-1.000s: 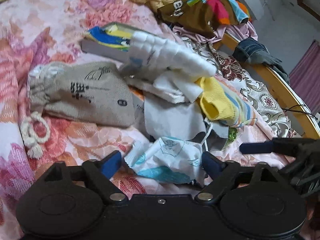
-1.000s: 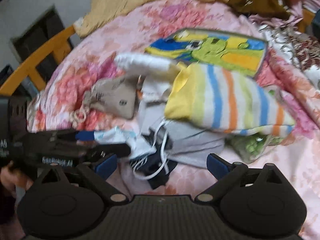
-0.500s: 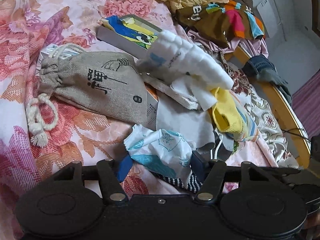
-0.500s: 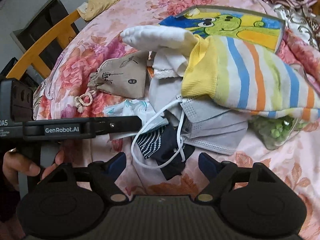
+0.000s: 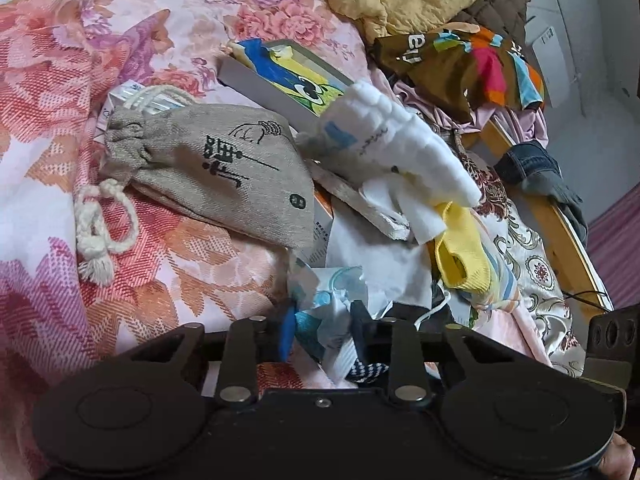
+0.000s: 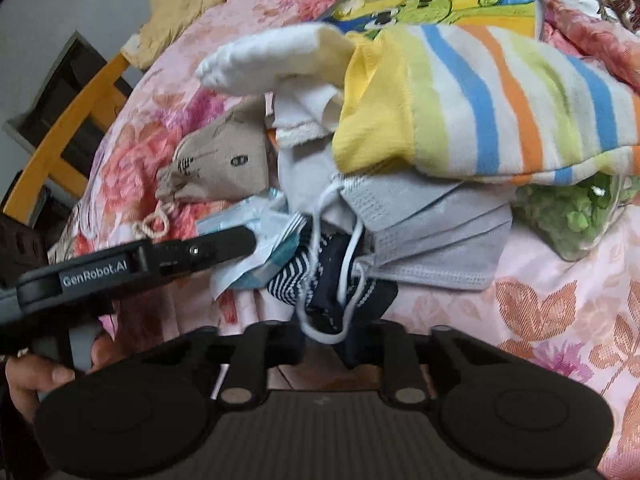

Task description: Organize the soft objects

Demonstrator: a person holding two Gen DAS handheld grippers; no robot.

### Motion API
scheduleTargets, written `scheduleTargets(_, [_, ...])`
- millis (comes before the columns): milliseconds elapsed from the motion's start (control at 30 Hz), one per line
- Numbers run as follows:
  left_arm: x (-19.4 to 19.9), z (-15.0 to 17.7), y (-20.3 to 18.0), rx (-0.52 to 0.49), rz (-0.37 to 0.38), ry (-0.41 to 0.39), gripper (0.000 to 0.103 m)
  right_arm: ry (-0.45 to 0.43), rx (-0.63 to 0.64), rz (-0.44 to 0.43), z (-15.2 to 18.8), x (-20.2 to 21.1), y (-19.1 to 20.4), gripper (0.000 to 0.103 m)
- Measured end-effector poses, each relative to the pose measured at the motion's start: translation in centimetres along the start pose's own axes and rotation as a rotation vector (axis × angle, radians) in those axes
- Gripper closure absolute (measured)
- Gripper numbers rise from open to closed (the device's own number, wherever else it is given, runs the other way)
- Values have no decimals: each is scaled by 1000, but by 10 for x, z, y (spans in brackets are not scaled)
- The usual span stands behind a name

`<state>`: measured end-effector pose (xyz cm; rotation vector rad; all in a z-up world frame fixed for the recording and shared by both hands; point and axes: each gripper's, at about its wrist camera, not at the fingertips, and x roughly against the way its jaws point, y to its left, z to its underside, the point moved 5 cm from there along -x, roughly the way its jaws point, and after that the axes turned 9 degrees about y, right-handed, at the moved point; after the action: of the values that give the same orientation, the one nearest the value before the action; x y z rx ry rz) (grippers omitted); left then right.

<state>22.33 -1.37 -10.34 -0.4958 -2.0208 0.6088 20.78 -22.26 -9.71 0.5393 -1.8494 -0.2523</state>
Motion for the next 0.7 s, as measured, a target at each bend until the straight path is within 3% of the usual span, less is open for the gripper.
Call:
scheduleTargets(67, [1, 1, -1, 0, -6, -1, 77, -7, 14, -10, 0, 2, 1, 93])
scheduleTargets(433, [35, 19, -5, 72, -9, -50, 80, -15, 96, -94, 22, 22, 30, 95])
scheduleTargets(700, [64, 37, -15, 75, -15, -123, 80, -131, 111, -137, 37, 51, 40, 96])
